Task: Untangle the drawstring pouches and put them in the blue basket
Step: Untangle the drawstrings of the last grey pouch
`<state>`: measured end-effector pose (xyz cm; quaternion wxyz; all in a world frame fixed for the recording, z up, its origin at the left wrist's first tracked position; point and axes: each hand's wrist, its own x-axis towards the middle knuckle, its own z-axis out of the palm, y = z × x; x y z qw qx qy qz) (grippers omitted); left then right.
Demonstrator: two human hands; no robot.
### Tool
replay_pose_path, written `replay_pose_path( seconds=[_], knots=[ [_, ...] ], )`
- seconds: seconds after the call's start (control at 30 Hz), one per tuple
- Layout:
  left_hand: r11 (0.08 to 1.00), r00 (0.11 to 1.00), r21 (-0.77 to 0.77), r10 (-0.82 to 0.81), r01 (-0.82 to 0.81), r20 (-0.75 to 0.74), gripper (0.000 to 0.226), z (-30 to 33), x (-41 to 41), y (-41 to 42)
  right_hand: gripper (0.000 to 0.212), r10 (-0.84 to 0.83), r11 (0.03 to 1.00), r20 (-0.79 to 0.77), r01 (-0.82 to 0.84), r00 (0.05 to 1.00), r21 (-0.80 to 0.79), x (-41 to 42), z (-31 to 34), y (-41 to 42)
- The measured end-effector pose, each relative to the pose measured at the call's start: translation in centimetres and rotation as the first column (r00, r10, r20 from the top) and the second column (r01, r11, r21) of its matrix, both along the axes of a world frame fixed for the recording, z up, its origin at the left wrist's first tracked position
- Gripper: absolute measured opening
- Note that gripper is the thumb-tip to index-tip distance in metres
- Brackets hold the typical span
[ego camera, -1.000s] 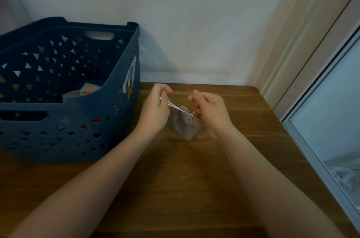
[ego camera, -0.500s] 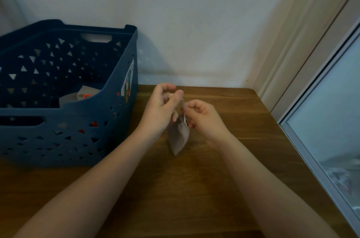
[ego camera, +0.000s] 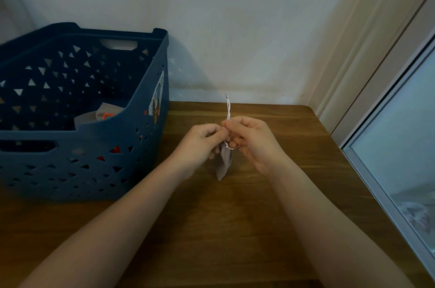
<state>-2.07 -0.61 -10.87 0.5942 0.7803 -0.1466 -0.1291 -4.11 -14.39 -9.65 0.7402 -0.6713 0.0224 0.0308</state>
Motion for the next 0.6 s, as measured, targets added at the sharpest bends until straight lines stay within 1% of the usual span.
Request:
replay_pose_path(
  seconds=[0.07,0.13,0.17,0.2,0.23,0.3,0.33,0.4,0.47,0.5,0.6],
  knots=[
    [0.982,0.983,-0.187,-0.044,0.010,-0.177,0.027,0.1,-0.1,0.1,0.019,-0.065,0.996,-0.029,0.067,0.997,0.052,0.0,-0.1,-0.2],
    [0.944,0.951,-0.330,-0.078,-0.027,-0.301,0.029,0.2,-0.1,0.2,0.024,-0.164,0.979,-0.087,0.173,0.983,0.109,0.2,-0.5,-0.6],
    [0.938,0.940,-0.345,-0.079,-0.043,-0.332,0.029,0.1,-0.2,0.2,0.025,-0.205,0.967,-0.121,0.220,0.971,0.127,0.2,-0.7,-0.7],
    [0.947,0.937,-0.317,-0.068,-0.047,-0.342,0.029,0.0,-0.2,0.1,0.024,-0.237,0.954,-0.153,0.260,0.959,0.150,0.1,-0.9,-0.9],
    [0.968,0.942,-0.249,-0.046,-0.040,-0.333,0.028,-0.1,-0.3,0.0,0.019,-0.256,0.940,-0.179,0.288,0.950,0.185,0.1,-0.9,-1.0],
    [0.998,0.965,-0.066,0.004,-0.022,-0.262,0.028,-0.3,-0.4,-0.2,0.013,-0.263,0.911,-0.192,0.309,0.945,0.272,-0.2,-0.6,-1.1],
    [1.000,0.979,0.010,0.023,-0.022,-0.203,0.028,-0.3,-0.4,-0.4,0.013,-0.259,0.901,-0.178,0.304,0.949,0.310,-0.3,-0.3,-1.1],
    [0.992,0.999,0.122,0.034,-0.030,-0.030,0.030,-0.4,-0.3,-0.6,0.014,-0.225,0.894,-0.131,0.258,0.966,0.366,-0.5,0.6,-1.0],
    [0.975,0.990,0.222,-0.013,-0.019,0.142,0.031,-0.5,-0.3,-0.7,0.017,-0.157,0.903,-0.087,0.178,0.984,0.392,-0.5,1.3,-0.7],
    [0.966,0.980,0.260,-0.055,0.003,0.192,0.031,-0.4,-0.4,-0.8,0.017,-0.119,0.912,-0.072,0.138,0.990,0.386,-0.5,1.6,-0.5],
    [0.948,0.953,0.308,-0.162,0.079,0.256,0.032,-0.2,-0.6,-0.8,0.018,-0.061,0.943,-0.062,0.078,0.996,0.325,-0.1,2.0,0.3]
  ],
)
